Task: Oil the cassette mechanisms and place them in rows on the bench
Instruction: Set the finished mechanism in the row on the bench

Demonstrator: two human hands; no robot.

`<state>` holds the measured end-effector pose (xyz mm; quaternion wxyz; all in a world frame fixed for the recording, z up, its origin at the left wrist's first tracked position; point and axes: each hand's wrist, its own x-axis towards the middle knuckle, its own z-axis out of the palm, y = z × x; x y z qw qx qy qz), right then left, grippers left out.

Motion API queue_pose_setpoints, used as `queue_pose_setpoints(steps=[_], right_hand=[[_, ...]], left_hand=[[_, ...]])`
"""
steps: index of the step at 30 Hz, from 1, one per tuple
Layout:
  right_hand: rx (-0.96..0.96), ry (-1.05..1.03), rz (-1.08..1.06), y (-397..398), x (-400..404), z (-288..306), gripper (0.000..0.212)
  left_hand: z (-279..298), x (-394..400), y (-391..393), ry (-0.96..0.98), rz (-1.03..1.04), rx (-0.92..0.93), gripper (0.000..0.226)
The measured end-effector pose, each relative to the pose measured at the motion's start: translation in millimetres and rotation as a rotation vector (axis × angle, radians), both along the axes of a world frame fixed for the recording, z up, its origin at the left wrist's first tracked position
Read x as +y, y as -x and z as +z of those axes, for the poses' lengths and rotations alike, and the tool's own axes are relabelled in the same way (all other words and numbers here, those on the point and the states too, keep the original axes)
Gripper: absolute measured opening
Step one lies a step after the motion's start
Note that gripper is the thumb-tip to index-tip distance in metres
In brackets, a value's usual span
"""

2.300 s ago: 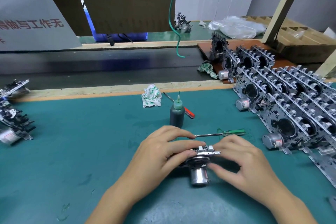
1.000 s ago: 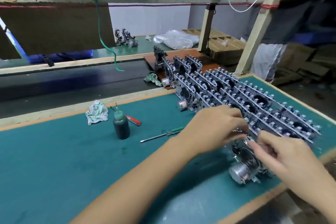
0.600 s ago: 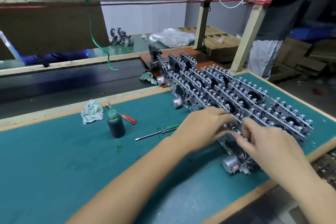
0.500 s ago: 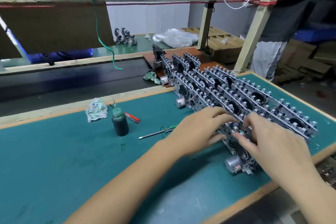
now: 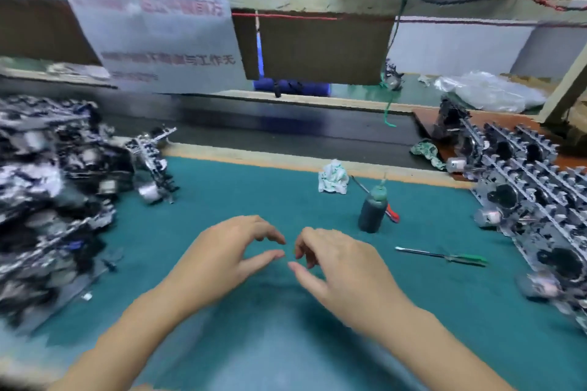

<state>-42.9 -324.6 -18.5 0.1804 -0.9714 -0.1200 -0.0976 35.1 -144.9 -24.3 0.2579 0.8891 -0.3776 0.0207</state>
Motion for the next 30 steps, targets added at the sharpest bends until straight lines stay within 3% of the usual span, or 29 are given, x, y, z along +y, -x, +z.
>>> queue_pose_setpoints(steps=[4,9,12,15,20,24,27,30], right_hand=[[0.028,0.057,0.277,-43,68,-12,0.025],[-0.040,-0.027,0.461,-82,150,-16,0.047],[-0.167,0.006,0.533,-104,190,-6,0.065],[-0.306,0.245,0.594,-122,209,3,0.049],[-0.283,0.230,0.626,-131,205,12,0.033],[-0.215,0.166,0.593,-119,162,21,0.024],[-0.075,0.085,0.505,-101,111,32,0.023],[0.013,0.005,0.368,-76,56,38,0.019]], left_hand=[[7,80,4,-0.138,0.205,-0.060,0.036],[12,169,7,-0.266,0.437,-0.398,0.057],[6,211,5,-0.381,0.624,-0.315,0.071],[0,229,10,-0.376,0.719,-0.127,0.071],[4,218,10,-0.275,0.667,-0.220,0.041],[12,187,8,-0.246,0.520,-0.298,0.045],[19,146,1,-0.177,0.335,-0.376,0.033],[23,95,-4,-0.086,0.164,-0.340,0.035]])
